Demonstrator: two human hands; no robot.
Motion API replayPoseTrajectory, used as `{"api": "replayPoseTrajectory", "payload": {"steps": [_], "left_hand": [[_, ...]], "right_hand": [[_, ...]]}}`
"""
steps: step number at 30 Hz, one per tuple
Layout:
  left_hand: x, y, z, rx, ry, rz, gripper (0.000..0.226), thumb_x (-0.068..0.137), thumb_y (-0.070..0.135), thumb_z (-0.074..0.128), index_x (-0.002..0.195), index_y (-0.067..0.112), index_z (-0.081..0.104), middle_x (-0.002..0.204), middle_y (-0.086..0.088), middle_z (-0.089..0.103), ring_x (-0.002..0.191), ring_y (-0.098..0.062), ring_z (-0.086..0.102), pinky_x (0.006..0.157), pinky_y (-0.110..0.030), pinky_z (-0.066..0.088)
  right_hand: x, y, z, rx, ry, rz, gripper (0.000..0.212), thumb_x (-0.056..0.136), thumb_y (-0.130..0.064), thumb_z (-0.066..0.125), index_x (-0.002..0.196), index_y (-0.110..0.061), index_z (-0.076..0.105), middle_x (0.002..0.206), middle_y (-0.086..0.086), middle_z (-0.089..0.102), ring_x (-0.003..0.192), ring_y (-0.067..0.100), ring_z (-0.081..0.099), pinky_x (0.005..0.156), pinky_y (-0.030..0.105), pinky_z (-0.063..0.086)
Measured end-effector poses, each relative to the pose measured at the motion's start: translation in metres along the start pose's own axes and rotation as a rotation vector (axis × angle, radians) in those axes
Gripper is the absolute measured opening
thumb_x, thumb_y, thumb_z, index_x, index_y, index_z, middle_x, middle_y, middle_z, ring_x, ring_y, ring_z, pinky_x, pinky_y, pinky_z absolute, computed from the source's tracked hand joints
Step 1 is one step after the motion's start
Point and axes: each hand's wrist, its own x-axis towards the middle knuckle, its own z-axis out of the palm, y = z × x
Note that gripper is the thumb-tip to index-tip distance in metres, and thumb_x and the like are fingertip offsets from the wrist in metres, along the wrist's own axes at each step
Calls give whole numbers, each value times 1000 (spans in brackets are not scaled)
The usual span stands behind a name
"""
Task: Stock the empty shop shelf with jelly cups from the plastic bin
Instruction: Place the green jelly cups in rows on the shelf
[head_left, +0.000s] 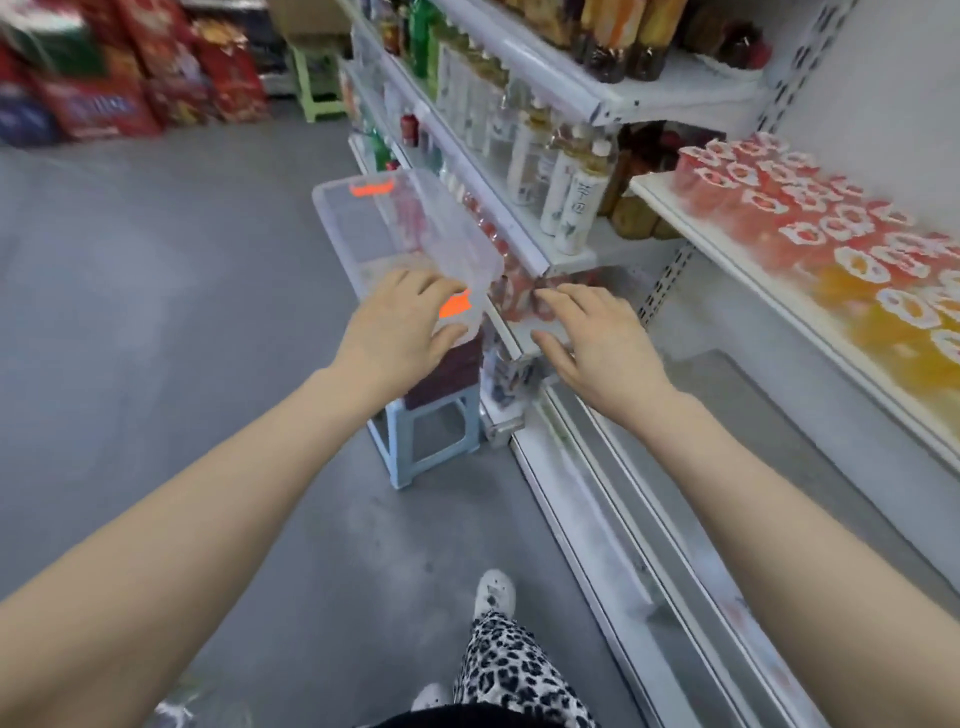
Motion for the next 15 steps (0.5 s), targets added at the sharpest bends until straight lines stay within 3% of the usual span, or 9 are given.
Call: {"api": "replayPoseTrajectory", "payload": {"steps": [6, 15], "left_hand": [[13, -79, 18, -6, -6, -186, 38, 90, 28, 65, 124, 12, 61, 117, -9, 62, 110, -33, 53, 96, -39, 41], [90, -188, 59, -20, -114, -347, 38, 93, 30, 61, 128, 16, 59, 121, -4, 60, 113, -28, 52, 94, -37, 45]], "right_hand": [[90, -12, 72, 95, -44, -97, 51, 93, -41, 42, 127, -8, 60, 119, 10, 64, 108, 33, 59, 91, 43, 45], [224, 2, 182, 207, -218, -145, 43, 92, -36, 51, 123, -8, 62, 116, 10, 65, 103, 33, 61, 87, 45, 51]]}}
